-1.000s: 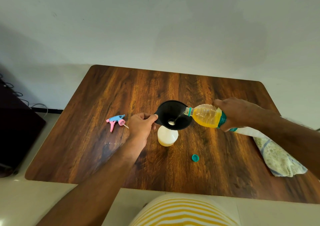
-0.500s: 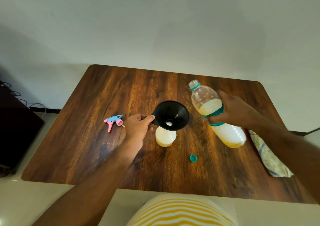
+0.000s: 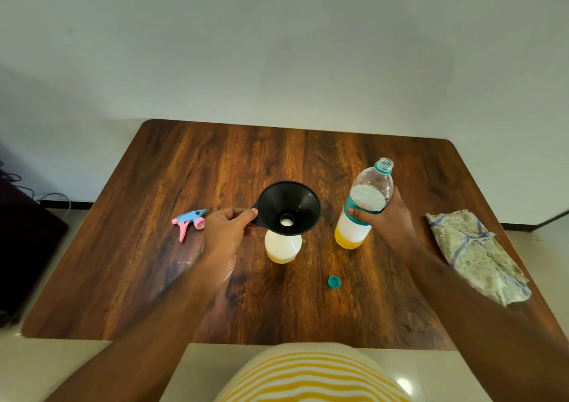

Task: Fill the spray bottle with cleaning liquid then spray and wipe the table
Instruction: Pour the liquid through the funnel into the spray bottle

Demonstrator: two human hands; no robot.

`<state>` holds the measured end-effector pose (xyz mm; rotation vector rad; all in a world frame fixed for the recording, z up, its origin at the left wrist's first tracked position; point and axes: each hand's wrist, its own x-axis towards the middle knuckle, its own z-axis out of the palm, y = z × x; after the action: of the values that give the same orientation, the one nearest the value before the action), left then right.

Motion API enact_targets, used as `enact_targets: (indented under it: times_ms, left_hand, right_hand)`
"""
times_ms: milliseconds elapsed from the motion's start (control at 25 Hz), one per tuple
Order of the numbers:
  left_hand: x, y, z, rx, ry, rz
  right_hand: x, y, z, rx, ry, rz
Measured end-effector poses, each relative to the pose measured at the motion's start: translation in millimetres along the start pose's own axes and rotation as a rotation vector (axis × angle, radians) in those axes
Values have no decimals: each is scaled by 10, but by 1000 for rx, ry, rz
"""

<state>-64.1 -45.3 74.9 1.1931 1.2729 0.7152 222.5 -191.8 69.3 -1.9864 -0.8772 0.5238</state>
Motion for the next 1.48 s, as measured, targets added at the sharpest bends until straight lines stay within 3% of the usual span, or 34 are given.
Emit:
enact_targets:
  times_ms: [880,1480]
  left_hand:
    - [-81,113,-24,-63,-21,-72]
    - [-57,105,-21,-116,-25,-99]
  right_hand:
    - [-247,298,222,60,-6,249]
    - [-385,351,235,59,-31,278]
